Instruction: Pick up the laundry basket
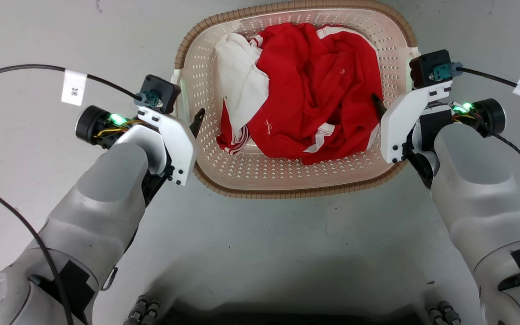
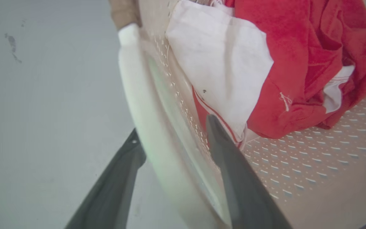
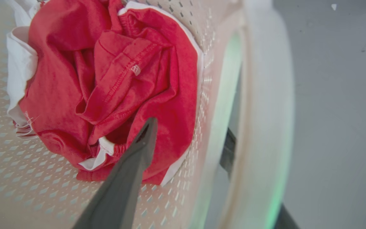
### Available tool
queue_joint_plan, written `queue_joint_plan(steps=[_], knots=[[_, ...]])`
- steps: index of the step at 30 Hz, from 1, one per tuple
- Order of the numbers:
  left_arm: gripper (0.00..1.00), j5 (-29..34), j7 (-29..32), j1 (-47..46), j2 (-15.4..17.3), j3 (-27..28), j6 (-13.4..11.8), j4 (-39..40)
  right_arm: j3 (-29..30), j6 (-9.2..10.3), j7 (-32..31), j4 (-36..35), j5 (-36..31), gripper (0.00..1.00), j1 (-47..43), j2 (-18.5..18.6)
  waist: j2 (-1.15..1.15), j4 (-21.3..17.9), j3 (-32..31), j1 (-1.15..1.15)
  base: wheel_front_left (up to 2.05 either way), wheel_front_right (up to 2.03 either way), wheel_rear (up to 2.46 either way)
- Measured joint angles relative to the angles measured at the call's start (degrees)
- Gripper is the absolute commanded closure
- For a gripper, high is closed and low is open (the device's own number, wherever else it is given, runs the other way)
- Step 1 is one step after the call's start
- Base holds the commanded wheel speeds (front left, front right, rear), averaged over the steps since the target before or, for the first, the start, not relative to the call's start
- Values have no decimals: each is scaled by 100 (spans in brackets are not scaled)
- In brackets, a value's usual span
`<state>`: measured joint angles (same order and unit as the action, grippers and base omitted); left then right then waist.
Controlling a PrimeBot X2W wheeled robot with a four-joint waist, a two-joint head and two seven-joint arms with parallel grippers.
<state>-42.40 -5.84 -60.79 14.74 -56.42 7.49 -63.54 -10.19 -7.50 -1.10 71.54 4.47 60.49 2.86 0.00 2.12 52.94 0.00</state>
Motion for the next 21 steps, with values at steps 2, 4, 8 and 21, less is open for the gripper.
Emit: queue_joint_plan(steps=[2, 4, 8, 21], knots=[[100, -82, 13, -1, 11, -99, 0, 56, -13, 2, -40, 5, 1, 100, 3, 0, 0, 4, 4, 0, 0, 0, 0], [100, -200, 15, -2, 29, -179, -8, 99, -13, 1, -73, 15, 14, 100, 8, 8, 0, 4, 0, 0, 0, 0, 0], [100, -334, -36, -3, 99, -344, -16, 131, -14, 2, -105, 41, 13, 100, 8, -13, 0, -11, -58, 0, 0, 0, 0], [100, -1011, 469, 220, 320, -1109, -16, 509, -171, 0, -1091, 165, 386, 100, -326, -11, 0, -145, -941, 0, 0, 0, 0]])
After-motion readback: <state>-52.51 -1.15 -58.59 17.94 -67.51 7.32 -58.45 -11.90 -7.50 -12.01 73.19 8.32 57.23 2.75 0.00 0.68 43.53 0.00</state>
